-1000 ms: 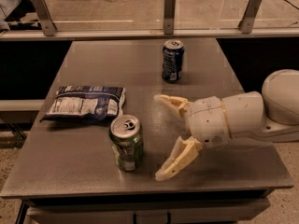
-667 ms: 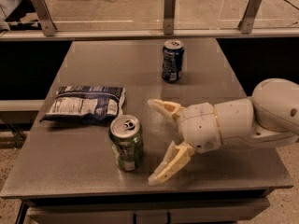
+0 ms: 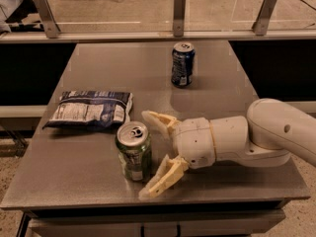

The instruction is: Knock green can over

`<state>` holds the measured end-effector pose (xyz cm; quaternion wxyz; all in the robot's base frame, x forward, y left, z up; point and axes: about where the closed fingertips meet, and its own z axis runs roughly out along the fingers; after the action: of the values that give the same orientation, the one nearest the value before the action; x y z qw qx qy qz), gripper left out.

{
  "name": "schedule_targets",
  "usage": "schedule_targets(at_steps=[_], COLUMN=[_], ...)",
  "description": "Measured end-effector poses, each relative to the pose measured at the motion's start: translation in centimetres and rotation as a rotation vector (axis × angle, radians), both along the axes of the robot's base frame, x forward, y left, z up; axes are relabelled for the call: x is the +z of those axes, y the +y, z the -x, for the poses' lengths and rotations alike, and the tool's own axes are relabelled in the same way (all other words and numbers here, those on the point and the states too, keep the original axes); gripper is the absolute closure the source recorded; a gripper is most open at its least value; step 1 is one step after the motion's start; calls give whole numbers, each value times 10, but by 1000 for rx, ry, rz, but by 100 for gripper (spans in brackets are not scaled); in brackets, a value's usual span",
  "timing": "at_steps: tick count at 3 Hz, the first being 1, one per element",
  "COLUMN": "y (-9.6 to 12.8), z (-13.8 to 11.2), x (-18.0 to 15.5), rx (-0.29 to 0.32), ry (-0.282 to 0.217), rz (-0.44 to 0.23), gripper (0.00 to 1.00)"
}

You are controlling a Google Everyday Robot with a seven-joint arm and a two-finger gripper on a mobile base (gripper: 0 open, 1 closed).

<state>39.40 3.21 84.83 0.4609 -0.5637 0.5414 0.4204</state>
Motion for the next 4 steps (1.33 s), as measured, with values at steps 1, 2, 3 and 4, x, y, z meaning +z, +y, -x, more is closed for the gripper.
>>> schedule_targets(at_steps=[1,2,3,4], y=[14,17,12,2], z=[1,-1,-5,-9], x=[-7,-11,-8,1], rx=[13,-2,-29,-57], ry=[25,33,6,-33], rz=[-29,-59,-87,-102], gripper=[0,18,41,65])
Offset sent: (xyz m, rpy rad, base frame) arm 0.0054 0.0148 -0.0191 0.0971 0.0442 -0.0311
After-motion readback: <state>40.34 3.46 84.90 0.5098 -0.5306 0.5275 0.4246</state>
